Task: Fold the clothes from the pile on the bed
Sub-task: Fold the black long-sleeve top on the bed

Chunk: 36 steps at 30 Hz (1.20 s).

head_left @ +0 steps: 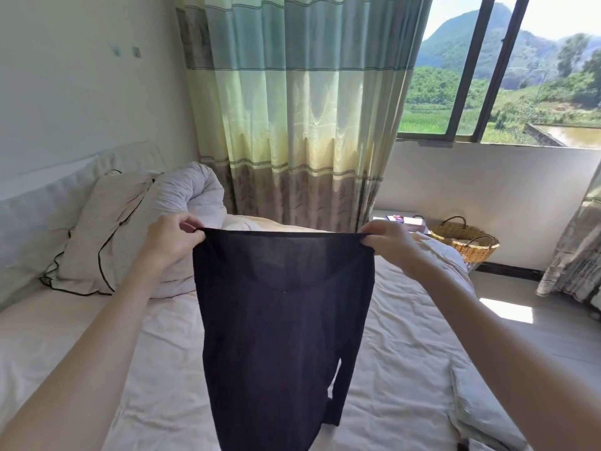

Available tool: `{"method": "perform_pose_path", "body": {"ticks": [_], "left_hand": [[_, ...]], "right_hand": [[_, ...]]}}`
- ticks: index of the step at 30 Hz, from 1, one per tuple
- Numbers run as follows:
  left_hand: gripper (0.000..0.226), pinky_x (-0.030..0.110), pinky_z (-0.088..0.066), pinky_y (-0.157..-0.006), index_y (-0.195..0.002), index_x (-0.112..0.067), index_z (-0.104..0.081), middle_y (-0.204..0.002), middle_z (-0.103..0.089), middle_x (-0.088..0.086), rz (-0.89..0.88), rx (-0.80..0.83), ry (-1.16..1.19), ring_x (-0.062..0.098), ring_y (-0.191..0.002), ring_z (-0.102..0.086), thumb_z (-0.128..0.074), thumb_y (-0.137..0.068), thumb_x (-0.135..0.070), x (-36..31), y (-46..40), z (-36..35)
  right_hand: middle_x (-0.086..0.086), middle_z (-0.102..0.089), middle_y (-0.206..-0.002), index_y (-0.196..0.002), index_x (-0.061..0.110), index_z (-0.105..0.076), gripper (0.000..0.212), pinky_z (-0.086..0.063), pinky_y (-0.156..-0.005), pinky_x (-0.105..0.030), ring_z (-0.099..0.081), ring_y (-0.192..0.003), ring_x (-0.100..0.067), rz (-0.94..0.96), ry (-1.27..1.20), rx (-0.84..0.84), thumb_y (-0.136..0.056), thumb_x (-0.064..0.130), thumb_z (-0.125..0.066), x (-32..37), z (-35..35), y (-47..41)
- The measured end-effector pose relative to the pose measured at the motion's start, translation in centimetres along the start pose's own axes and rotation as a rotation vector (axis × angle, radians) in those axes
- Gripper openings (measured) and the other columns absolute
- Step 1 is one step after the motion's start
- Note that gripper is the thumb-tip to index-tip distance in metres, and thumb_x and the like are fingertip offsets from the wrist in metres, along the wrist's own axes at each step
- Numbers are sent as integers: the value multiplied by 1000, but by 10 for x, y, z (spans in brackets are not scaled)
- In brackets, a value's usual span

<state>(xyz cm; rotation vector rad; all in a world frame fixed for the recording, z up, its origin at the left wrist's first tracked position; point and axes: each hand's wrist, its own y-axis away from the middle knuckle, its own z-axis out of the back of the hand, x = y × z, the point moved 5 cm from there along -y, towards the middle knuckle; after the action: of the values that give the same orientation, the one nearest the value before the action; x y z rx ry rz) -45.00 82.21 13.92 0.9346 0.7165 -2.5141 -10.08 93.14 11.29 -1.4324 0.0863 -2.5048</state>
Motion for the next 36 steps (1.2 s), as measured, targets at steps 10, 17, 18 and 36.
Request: {"method": "perform_pose_path", "body": {"ticks": [10, 17, 18, 36], "left_hand": [[24, 21, -39, -55, -74, -25, -60, -59, -59, -9, 29, 100, 528, 4, -54, -53, -50, -93, -12, -23, 10, 42], [9, 21, -37, -53, -70, -27, -68, -63, -62, -6, 30, 216, 439, 6, -55, -54, -68, -79, -28, -4, 82, 78], [10, 25, -37, -57, -74, -24, -68, -69, -62, -3, 47, 265, 419, 9, -60, -54, -71, -76, -33, 6, 97, 79], [21, 2, -39, -58, -76, -31, -61, -71, -67, -21, 110, -53, 136, -8, -64, -59, -59, -91, -17, 105, 262, 111]], "right_hand": [[10, -49, -52, -57, 15, -58, 30, -32, -45, -14, -46, -47, -2, 187, -154, 124, -81, 30, -69, 69, 30, -1], [-1, -60, -71, -74, 13, -64, 28, -43, -62, -21, -58, -68, -12, 107, -184, 608, -69, 37, -76, 54, 12, 43], [-4, -65, -77, -80, 11, -67, 21, -48, -64, -21, -63, -72, -14, 70, -280, 717, -70, 28, -76, 50, 8, 53], [16, -62, -75, -76, 31, -63, 16, -36, -59, -3, -54, -67, 11, 232, -147, 81, -86, 19, -66, 29, -65, 168]]}}
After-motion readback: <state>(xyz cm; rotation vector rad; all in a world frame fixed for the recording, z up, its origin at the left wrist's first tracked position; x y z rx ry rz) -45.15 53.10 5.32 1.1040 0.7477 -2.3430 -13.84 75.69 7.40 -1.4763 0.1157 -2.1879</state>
